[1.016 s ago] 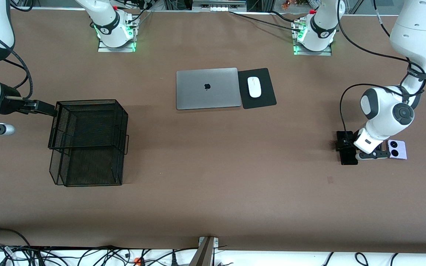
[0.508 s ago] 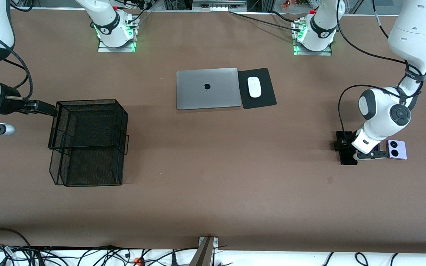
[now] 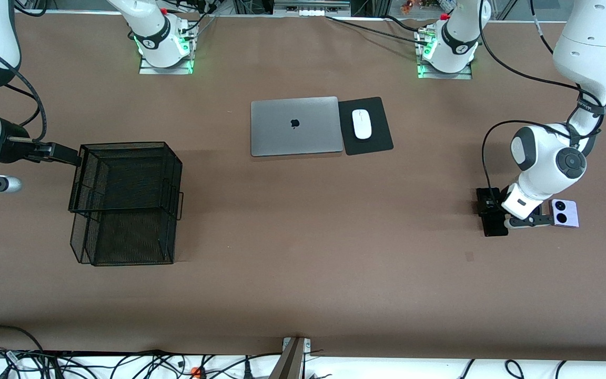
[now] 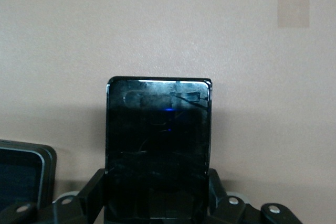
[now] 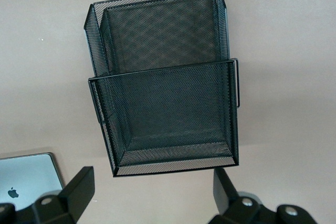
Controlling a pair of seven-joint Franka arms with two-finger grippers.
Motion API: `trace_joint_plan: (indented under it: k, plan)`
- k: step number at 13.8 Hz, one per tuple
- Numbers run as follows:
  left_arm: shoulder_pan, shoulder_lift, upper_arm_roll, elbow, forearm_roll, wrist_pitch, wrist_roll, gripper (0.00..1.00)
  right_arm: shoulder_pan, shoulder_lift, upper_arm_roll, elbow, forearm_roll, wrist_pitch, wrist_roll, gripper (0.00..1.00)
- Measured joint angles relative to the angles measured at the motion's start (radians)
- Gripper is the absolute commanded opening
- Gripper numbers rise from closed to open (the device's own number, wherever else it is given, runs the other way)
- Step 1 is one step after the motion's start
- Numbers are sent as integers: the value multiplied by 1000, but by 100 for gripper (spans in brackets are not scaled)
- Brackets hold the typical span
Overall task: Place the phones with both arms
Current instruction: 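Grasp the black bar phone with the left gripper and lift it, then carry the black phone to the table middle beside the laptop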
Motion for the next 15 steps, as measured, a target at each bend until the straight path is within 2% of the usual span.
trace_joint_plan:
  k: [8,15]
  plan:
    - [-86,10,-6,218,0,-334,-113,4,-1,0,-4,0,0,0,0,100]
    - [-374,14,-16,302,0,-374,-416,2,-1,0,-8,0,0,0,0,100]
